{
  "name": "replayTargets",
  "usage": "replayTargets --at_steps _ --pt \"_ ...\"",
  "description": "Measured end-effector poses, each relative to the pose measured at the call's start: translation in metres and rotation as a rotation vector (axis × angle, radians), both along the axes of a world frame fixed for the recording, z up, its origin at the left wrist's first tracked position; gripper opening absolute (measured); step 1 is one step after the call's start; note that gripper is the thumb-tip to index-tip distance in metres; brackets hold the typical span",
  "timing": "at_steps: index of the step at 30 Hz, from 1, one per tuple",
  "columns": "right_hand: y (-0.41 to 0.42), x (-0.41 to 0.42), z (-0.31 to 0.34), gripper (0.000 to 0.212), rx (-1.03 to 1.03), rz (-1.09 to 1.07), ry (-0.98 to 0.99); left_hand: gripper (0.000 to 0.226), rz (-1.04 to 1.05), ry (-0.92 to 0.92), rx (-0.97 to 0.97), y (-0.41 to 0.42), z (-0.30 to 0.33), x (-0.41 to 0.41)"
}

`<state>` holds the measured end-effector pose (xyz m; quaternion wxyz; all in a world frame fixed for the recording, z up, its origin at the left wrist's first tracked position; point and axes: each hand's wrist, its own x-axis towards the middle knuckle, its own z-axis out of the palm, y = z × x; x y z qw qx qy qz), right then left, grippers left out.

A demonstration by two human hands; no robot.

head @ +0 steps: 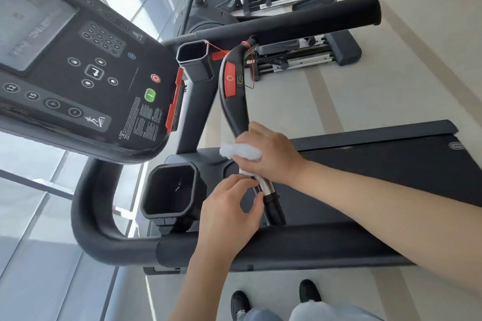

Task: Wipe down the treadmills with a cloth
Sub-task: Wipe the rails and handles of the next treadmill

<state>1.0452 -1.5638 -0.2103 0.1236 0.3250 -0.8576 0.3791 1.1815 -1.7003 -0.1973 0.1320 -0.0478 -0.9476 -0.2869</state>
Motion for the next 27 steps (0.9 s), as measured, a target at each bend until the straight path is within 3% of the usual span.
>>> replayTargets --at_steps 7,13,17,23,27 --pt "0.023 0.043 0.014 0.020 0.166 0.062 -0.228 0.010 -0.127 0.019 0.022 0.000 0.000 0.011" --pt "0.029 0.084 0.023 0.014 0.305 0.016 -0.338 0.022 -0.282 -0.103 0.074 -0.011 0.001 0.024" --pt "0.015 0.106 0.027 0.018 0.305 -0.160 -0.308 0.012 -0.423 -0.195 0.095 -0.035 0.006 0.024" --pt "-0.003 0.139 0.023 0.027 0.366 -0.562 -0.271 0.035 -0.650 -0.227 0.019 -0.060 0.005 0.024" --pt "-0.021 0.159 0.024 0.026 0.406 -0.824 -0.212 0.032 -0.708 -0.213 0.007 -0.064 0.006 0.022"
